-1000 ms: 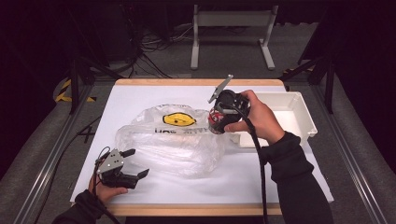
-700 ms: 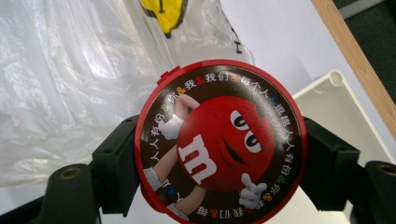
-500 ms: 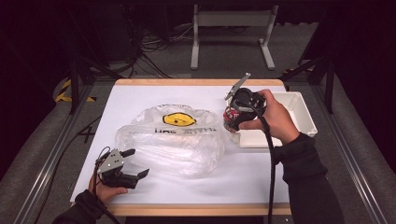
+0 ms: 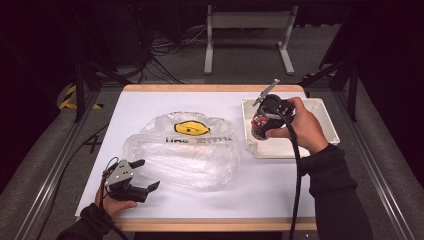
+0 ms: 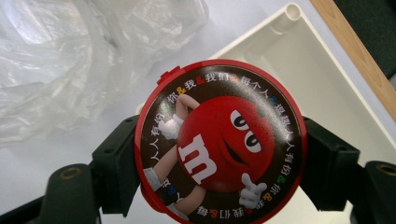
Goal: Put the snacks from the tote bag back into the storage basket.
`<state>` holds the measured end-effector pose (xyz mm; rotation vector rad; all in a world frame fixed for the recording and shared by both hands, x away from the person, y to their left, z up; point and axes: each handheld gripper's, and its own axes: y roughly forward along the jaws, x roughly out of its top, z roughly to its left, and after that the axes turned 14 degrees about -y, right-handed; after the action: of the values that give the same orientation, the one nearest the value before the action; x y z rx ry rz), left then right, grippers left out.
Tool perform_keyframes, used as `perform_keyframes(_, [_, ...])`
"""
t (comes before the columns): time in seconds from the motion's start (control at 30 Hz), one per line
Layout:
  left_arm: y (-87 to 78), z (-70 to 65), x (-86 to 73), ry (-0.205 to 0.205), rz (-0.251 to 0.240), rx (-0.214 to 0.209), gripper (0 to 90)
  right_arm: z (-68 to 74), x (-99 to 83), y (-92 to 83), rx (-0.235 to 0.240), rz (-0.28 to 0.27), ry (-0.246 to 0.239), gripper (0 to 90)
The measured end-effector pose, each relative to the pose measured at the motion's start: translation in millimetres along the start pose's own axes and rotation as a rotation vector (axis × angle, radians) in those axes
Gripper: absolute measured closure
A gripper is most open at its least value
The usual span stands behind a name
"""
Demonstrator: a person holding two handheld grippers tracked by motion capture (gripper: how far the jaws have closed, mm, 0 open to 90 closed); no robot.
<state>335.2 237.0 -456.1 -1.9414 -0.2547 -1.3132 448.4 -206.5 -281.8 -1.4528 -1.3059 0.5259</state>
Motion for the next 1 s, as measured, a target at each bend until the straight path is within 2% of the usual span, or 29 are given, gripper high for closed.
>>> perform_keyframes(0.13, [-0.2, 0.6, 0.1, -0.004, -0.002, 0.002, 8.8, -5.9, -9.4, 1.7, 0.009, 0.0, 0.03, 26.0])
perform_keyframes(0.27, [-0.4, 0.5, 0.1, 0.0, -0.003, 0.004, 8.4, -10.3, -16.8, 6.1, 0.006, 0.024, 0.044, 26.0])
perform_keyframes(0.43, [-0.2, 0.1, 0.0, 0.003, -0.002, 0.003, 8.3, -16.9, -29.7, 16.0, 0.01, 0.047, 0.086, 26.0])
perform_keyframes(0.77, [0.1, -0.1, 0.1, 0.004, 0.001, 0.002, 8.3, -23.2, -44.0, 33.5, 0.03, 0.079, 0.124, 26.0])
perform_keyframes(1.0, [0.0, 0.0, 0.1, 0.004, 0.0, -0.001, 8.4, -25.8, -49.3, 48.2, 0.042, 0.103, 0.131, 26.0])
